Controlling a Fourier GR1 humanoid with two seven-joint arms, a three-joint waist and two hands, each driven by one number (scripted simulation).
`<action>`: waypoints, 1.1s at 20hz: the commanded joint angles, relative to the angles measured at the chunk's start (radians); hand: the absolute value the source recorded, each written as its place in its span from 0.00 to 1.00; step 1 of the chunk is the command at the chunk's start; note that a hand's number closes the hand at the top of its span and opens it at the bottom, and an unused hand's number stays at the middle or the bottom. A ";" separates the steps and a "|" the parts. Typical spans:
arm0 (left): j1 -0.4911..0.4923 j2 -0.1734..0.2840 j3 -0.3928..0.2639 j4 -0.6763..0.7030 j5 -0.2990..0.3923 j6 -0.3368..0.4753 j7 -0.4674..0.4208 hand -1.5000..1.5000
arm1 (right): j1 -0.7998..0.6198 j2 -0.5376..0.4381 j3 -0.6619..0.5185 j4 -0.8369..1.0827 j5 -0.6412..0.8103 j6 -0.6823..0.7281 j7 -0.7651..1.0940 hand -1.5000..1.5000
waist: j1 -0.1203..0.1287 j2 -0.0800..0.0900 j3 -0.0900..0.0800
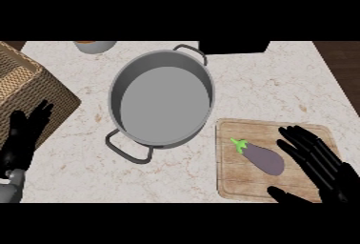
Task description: Pick the eggplant from the cutting board and place it in the pot
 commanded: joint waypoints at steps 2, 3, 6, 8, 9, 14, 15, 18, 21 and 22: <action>0.014 0.017 0.003 -0.033 -0.015 0.020 0.066 0.50 | 0.154 -0.121 -0.032 -0.190 0.219 0.090 0.233 0.00 | -0.003 0.002 -0.005; 0.044 -0.008 -0.008 -0.016 -0.023 0.030 0.030 0.50 | 0.161 -0.134 -0.035 -0.250 0.260 0.131 0.298 0.00 | 0.000 0.003 -0.007; 0.018 0.009 -0.002 -0.036 -0.023 0.019 0.060 0.50 | 0.205 -0.185 -0.029 -0.348 0.344 0.283 0.435 0.00 | 0.010 0.008 -0.007; 0.023 -0.015 -0.012 -0.021 -0.037 0.030 0.029 0.50 | 0.251 -0.190 0.027 -0.382 0.414 0.368 0.510 0.00 | 0.015 0.012 -0.007; 0.018 0.006 0.001 -0.028 -0.017 0.008 0.063 0.50 | 0.263 -0.210 0.027 -0.403 0.421 0.431 0.554 0.00 | 0.019 0.013 -0.008; 0.049 -0.033 -0.027 -0.071 -0.044 0.027 0.058 0.50 | 0.261 -0.215 0.136 -0.496 0.421 0.646 0.744 0.00 | 0.044 0.015 -0.004; 0.017 0.006 0.012 -0.079 -0.020 -0.001 0.088 0.50 | 0.231 -0.199 0.180 -0.495 0.447 0.674 0.777 0.00 | 0.047 0.015 -0.004; -0.014 -0.035 -0.006 -0.012 -0.055 0.007 0.071 0.50 | 0.124 -0.125 0.247 -0.506 0.458 0.759 0.913 0.00 | 0.048 0.018 -0.004; 0.032 -0.008 0.027 -0.055 -0.038 -0.034 0.049 0.50 | 0.059 -0.067 0.293 -0.418 0.497 0.778 0.984 0.00 | 0.056 0.016 -0.002; -0.019 -0.045 0.012 -0.002 -0.069 -0.020 0.055 0.50 | 0.041 -0.078 0.245 -0.417 0.445 0.795 0.961 0.00 | 0.047 0.018 -0.002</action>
